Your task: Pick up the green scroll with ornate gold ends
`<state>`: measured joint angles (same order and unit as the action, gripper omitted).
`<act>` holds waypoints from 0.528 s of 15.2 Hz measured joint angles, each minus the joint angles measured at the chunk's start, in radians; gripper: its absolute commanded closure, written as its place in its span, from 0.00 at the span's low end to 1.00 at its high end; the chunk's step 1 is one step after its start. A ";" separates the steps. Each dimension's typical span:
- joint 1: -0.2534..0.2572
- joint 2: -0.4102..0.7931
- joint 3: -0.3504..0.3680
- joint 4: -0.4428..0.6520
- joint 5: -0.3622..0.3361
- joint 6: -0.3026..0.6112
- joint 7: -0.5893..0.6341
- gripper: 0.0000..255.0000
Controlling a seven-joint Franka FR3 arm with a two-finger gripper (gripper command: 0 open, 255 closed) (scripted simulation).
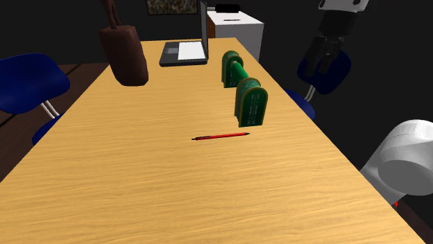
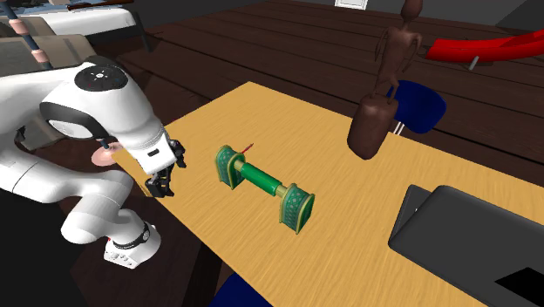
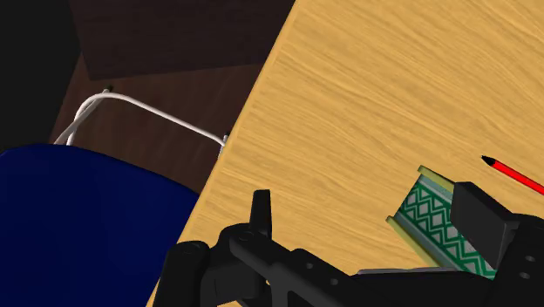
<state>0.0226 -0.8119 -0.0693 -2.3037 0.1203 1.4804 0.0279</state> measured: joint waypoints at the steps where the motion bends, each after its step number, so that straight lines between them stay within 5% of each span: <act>1: 0.000 0.000 0.000 0.000 0.000 0.000 0.000 0.00; 8: -0.024 0.222 0.110 0.138 0.034 0.068 0.213 0.00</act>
<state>-0.0011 -0.5895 0.0405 -2.1661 0.1544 1.5483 0.2410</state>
